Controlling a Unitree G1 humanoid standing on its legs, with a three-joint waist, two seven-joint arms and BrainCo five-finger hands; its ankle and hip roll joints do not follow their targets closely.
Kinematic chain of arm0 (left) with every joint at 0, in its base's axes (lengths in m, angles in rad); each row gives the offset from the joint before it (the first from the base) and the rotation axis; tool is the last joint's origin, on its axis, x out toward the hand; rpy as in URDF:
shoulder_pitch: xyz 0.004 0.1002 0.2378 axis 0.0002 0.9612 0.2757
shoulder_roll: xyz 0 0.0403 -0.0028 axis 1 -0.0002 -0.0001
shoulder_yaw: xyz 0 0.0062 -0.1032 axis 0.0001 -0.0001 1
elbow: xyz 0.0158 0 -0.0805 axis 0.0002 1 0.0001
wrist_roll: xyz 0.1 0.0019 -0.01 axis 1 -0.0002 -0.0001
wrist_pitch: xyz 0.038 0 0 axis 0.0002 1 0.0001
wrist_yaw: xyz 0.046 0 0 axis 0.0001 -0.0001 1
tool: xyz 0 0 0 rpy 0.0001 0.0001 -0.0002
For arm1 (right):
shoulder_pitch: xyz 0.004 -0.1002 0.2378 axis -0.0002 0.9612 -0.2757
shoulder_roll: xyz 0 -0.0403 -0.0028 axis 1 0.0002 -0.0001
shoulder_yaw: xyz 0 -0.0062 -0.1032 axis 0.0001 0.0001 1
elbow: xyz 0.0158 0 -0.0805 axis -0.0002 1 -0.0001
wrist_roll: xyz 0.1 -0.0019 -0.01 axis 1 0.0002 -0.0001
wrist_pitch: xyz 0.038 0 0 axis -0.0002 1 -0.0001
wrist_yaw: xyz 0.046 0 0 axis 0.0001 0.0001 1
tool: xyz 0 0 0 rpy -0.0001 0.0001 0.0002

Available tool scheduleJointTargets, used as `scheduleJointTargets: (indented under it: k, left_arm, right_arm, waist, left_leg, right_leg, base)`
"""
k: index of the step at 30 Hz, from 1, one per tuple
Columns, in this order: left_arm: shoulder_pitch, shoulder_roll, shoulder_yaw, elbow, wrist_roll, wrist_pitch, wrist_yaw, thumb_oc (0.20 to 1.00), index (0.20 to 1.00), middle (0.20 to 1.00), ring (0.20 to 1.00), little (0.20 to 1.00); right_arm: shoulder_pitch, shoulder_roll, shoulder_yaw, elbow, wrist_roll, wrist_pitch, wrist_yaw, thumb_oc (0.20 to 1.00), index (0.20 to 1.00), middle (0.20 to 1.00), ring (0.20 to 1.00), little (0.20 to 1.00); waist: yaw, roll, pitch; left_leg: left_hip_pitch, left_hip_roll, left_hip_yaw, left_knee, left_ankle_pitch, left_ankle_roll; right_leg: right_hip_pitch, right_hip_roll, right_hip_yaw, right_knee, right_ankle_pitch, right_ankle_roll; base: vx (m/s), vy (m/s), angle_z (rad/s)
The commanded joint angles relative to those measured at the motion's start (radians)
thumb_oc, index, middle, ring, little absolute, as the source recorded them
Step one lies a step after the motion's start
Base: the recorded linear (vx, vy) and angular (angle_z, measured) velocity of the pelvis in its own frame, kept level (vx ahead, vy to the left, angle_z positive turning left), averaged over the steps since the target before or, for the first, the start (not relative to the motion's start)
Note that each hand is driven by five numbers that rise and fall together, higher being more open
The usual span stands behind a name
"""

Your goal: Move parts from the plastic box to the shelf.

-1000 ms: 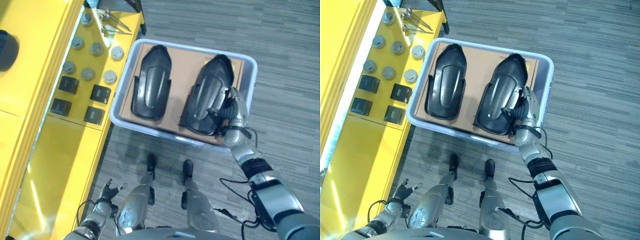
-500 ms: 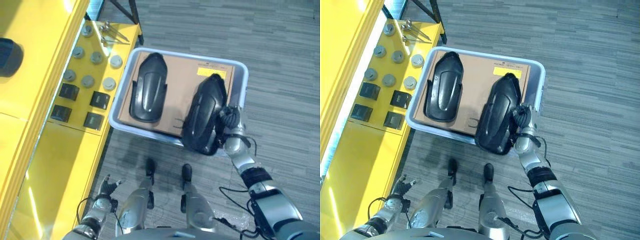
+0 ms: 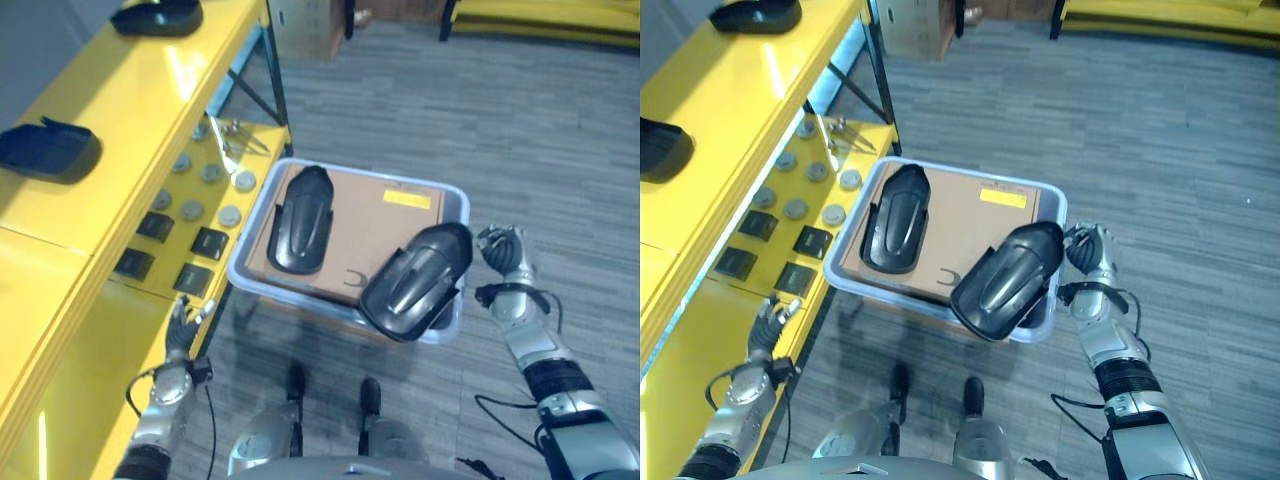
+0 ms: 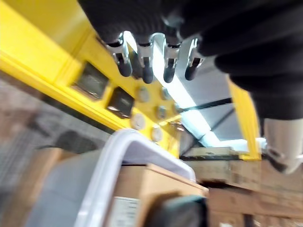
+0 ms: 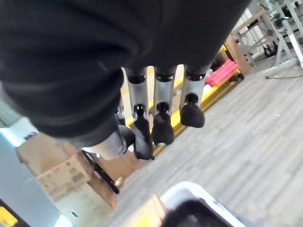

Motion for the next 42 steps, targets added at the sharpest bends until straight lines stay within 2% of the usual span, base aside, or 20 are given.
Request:
scheduleJointTargets:
  k: [1,6,9,10,11,13,14,15,18,27,32,42]
  left_arm:
    - [-0.054,0.050,-0.018,-0.025,-0.019,-0.032,-0.070,1.000,1.000,1.000,1.000,1.000]
    - [-0.115,0.081,-0.062,-0.086,-0.007,-0.025,-0.117,1.000,1.000,1.000,1.000,1.000]
    - [-0.138,0.073,-0.078,-0.101,0.021,-0.019,-0.108,1.000,1.000,1.000,1.000,1.000]
    - [-0.136,0.068,-0.075,-0.101,0.036,-0.015,-0.098,1.000,1.000,1.000,1.000,1.000]
    - [-0.131,0.062,-0.073,-0.104,0.054,-0.011,-0.087,1.000,1.000,1.000,1.000,1.000]
    - [-0.112,0.044,-0.061,-0.100,0.096,0.004,-0.063,1.000,1.000,1.000,1.000,1.000]
    - [-0.110,0.045,-0.062,-0.101,0.097,0.005,-0.062,1.000,1.000,1.000,1.000,1.000]
    - [-0.087,0.033,-0.048,-0.102,0.110,0.020,-0.045,1.000,1.000,1.000,1.000,1.000]
    - [-0.041,0.023,-0.011,-0.099,0.140,0.045,-0.025,1.000,1.000,1.000,1.000,1.000]
    - [0.049,0.019,0.029,-0.024,0.211,0.088,-0.011,1.000,1.000,1.000,1.000,1.000]
    - [0.053,-0.008,0.010,0.077,0.170,0.101,-0.004,1.000,1.000,1.000,1.000,1.000]
    - [0.024,-0.043,-0.016,0.260,0.163,0.128,0.016,1.000,1.000,1.000,1.000,1.000]
  right_arm:
    - [-0.055,-0.073,0.023,-0.040,-0.108,-0.050,0.020,0.200,0.200,0.200,0.200,0.200]
    - [-0.081,-0.111,0.045,-0.114,-0.135,-0.079,0.058,0.200,0.200,0.200,0.200,0.200]
    - [-0.058,-0.065,0.026,-0.115,-0.083,-0.076,0.052,0.200,0.200,0.200,0.200,0.200]
    - [-0.034,-0.036,0.007,-0.120,-0.057,-0.076,0.048,0.790,0.790,0.790,0.790,0.790]
    - [0.000,0.008,-0.016,-0.121,-0.013,-0.077,0.036,1.000,1.000,1.000,1.000,1.000]
    - [0.064,0.111,-0.065,-0.104,0.094,-0.087,-0.007,1.000,1.000,1.000,1.000,1.000]
    - [0.067,0.112,-0.066,-0.105,0.094,-0.087,-0.007,1.000,1.000,1.000,1.000,1.000]
    - [0.110,0.196,-0.094,-0.097,0.240,-0.117,-0.032,1.000,1.000,1.000,1.000,1.000]
    - [0.180,0.268,-0.117,-0.090,0.349,-0.133,-0.031,1.000,1.000,1.000,1.000,1.000]
    - [0.248,0.310,-0.133,-0.069,0.439,-0.117,-0.024,1.000,1.000,1.000,1.000,1.000]
    - [0.242,0.335,-0.117,-0.043,0.460,-0.104,-0.047,1.000,1.000,1.000,1.000,1.000]
    - [0.162,0.384,-0.047,0.100,0.664,-0.106,-0.015,1.000,1.000,1.000,1.000,1.000]
  waist:
    - [0.015,-0.044,-0.080]
    - [0.007,-0.061,-0.109]
    - [0.002,-0.068,-0.117]
    - [0.000,-0.068,-0.119]
    - [0.000,-0.067,-0.121]
    - [-0.006,-0.063,-0.117]
    - [-0.005,-0.064,-0.119]
    - [-0.009,-0.060,-0.112]
    - [-0.014,-0.053,-0.101]
    - [-0.018,-0.052,-0.077]
    - [-0.019,-0.055,-0.069]
    - [-0.009,-0.066,-0.049]
  left_leg:
    - [0.080,0.064,0.022,0.001,-0.092,-0.083]
    - [0.124,0.076,0.036,0.001,-0.107,-0.083]
    - [0.133,0.080,0.046,0.001,-0.103,-0.082]
    - [0.136,0.080,0.048,0.001,-0.104,-0.081]
    - [0.143,0.082,0.051,0.001,-0.114,-0.080]
    - [0.141,0.081,0.055,0.001,-0.108,-0.077]
    - [0.146,0.081,0.055,0.001,-0.117,-0.078]
    - [0.141,0.080,0.057,0.001,-0.109,-0.076]
    - [0.143,0.079,0.063,0.001,-0.118,-0.073]
    - [0.113,0.071,0.062,0.001,-0.112,-0.069]
    - [0.099,0.069,0.062,0.001,-0.108,-0.067]
    - [0.058,0.070,0.052,0.001,-0.090,-0.071]
  right_leg:
    - [0.016,-0.067,0.049,-0.004,-0.094,0.075]
    - [0.050,-0.058,0.065,-0.004,-0.105,0.069]
    - [0.054,-0.055,0.068,-0.004,-0.097,0.066]
    - [0.055,-0.053,0.070,-0.004,-0.098,0.065]
    - [0.061,-0.052,0.072,-0.004,-0.106,0.065]
    - [0.058,-0.052,0.071,-0.004,-0.098,0.064]
    - [0.063,-0.052,0.071,-0.004,-0.106,0.065]
    - [0.057,-0.053,0.072,-0.004,-0.097,0.065]
    - [0.057,-0.055,0.072,-0.004,-0.103,0.069]
    - [0.027,-0.064,0.068,-0.004,-0.088,0.078]
    - [0.014,-0.065,0.067,-0.004,-0.083,0.080]
    - [-0.022,-0.065,0.059,-0.004,-0.069,0.080]
  base:
    - [0.00,0.000,0.00]
    - [0.03,-0.035,-0.05]
    - [0.00,-0.023,-0.14]
    - [0.02,-0.008,-0.10]
    - [0.05,0.000,-0.05]
    - [0.01,0.011,-0.07]
    - [-0.02,0.017,-0.05]
    - [0.03,0.020,-0.03]
    - [0.01,0.034,-0.06]
    - [0.00,0.011,-0.03]
    - [0.00,0.000,0.00]
    - [-0.01,-0.002,0.02]
